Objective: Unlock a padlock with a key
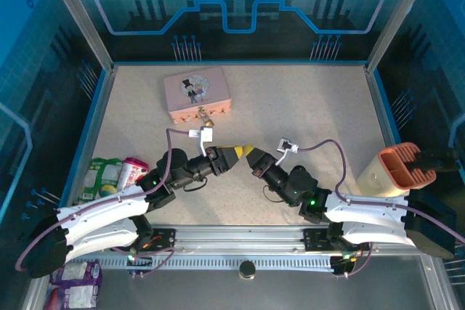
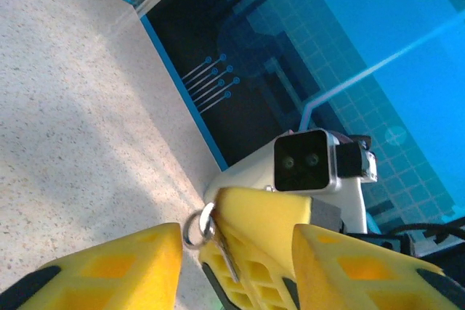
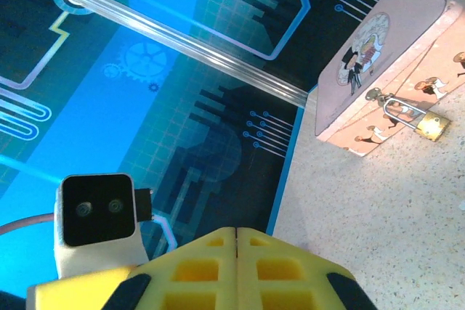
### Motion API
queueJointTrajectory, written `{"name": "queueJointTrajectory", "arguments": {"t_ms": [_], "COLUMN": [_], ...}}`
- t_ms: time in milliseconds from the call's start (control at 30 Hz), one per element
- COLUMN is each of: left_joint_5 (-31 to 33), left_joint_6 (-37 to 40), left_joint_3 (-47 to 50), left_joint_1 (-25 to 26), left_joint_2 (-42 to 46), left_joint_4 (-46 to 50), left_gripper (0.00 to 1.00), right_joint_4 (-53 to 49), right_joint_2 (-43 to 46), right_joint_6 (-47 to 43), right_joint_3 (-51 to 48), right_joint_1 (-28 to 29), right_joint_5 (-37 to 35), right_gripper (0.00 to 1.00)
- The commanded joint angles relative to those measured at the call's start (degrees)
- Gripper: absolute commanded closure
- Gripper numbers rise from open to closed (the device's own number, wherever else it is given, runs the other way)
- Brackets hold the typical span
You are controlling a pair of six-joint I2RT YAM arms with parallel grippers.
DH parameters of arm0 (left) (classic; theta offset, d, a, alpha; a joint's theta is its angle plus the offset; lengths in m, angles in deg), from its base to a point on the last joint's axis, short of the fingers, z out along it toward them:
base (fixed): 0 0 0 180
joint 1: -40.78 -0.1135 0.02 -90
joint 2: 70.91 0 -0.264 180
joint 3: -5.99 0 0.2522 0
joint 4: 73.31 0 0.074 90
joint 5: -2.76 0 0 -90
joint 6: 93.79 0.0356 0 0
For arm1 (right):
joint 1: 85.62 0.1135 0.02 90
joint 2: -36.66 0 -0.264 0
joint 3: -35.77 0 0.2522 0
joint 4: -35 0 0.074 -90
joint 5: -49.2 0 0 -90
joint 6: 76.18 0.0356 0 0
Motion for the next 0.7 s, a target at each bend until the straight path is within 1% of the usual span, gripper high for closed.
{"name": "queueJointTrajectory", "arguments": {"t_ms": [0,333,533,667], "left_joint_5": [0.4,-1.6,-3.7,-5.4], "left_joint_6": [-1.5,-1.1,-1.1,-0.8], "left_joint_3": [-0.3,-1.5,-2.2,-3.0], "left_joint_1": [-0.9,-1.2,-1.2,-1.3], "left_joint_2": [0.8,-0.2,-1.3,-2.4], "left_joint_4": [0.3,0.8,-0.5,-0.9], "left_gripper": [0.53,0.65,0.73,0.83], "right_joint_4": [3.7,4.6,5.5,5.3], "right_joint_2": [0.6,-0.3,-0.6,-0.8], "right_joint_6": [-1.2,-2.4,-2.4,-2.5], "right_joint_3": [0.1,0.9,0.6,0.8], "right_joint_1": [1.1,1.2,1.2,1.0], "right_joint_5": [0.5,3.8,4.3,4.4], "right_gripper": [1.00,1.00,1.00,1.00]}}
